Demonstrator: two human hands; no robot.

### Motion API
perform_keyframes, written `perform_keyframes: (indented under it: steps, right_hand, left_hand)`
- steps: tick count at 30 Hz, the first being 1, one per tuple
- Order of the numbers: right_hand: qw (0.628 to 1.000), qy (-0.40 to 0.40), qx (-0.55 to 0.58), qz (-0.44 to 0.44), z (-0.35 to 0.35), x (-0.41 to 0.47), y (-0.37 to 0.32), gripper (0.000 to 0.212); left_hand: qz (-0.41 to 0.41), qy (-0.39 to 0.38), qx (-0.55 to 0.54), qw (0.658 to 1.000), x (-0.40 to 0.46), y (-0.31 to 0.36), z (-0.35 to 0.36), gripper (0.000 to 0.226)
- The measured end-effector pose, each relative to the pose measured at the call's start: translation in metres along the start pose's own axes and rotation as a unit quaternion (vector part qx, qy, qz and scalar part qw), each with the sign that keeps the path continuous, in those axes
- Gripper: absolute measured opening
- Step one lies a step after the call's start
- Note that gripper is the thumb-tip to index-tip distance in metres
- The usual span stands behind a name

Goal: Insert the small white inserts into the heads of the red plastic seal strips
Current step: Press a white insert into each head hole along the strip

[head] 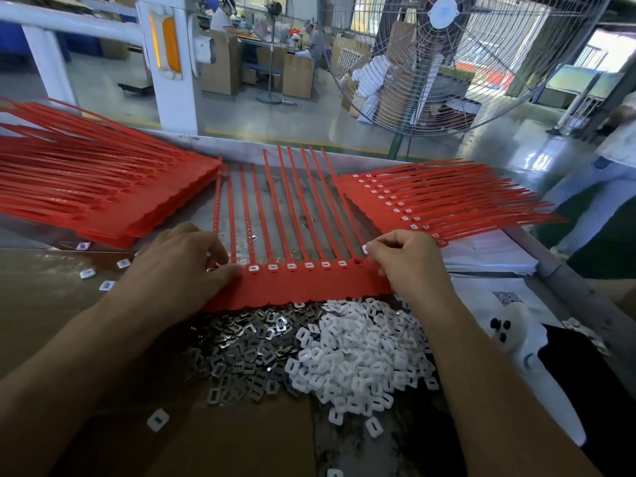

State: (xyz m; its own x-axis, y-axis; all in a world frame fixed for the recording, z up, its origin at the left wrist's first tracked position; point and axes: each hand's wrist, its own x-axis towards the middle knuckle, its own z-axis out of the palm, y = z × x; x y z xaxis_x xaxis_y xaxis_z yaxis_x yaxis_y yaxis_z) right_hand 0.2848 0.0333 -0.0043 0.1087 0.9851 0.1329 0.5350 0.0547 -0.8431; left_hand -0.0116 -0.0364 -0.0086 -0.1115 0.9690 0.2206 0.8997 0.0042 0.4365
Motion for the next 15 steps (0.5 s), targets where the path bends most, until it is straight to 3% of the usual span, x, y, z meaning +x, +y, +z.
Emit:
perform_keyframes:
  steps: [5,9,15]
  right_hand:
    - [1.000,-0.010,-0.023,0.000,0.0034,0.0013,-0.0011,0.012]
    - [0.999,-0.024,-0.038,0.004,0.0040,0.0003,-0.0022,0.011]
    - [0.998,-0.018,-0.059,0.013,0.0073,0.0013,-0.0023,0.013]
  left_hand:
    - [0.043,0.013,-0.024,0.999,-0.0005,0.0038,0.0000,0.034]
    - [0.103,-0.027,-0.024,0.994,-0.0020,0.0070,0.0020,0.051]
    - [0.123,-0.068,0.001,0.990,-0.0016,0.0073,0.0071,0.055]
